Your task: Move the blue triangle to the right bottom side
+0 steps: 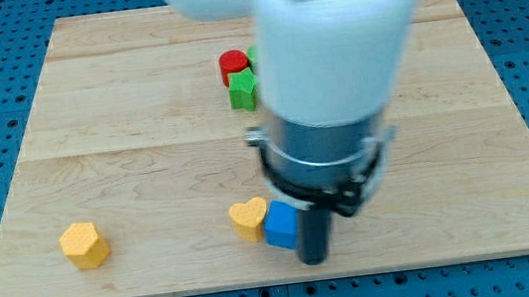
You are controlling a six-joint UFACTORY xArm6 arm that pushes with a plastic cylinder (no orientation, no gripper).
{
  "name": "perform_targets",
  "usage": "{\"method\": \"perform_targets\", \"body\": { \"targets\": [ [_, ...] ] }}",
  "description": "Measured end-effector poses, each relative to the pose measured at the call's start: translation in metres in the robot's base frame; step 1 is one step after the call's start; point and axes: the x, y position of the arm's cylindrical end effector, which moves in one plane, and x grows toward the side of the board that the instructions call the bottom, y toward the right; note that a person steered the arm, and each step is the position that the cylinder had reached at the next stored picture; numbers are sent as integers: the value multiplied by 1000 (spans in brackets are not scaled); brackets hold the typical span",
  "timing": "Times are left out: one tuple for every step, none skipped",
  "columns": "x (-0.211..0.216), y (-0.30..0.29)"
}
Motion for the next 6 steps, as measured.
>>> {"method": "perform_targets", "body": {
  "targets": [
    [-40,-8],
    [-49,-7],
    [-49,13],
    [-49,47],
    [-36,67],
    [-33,22]
  ]
}}
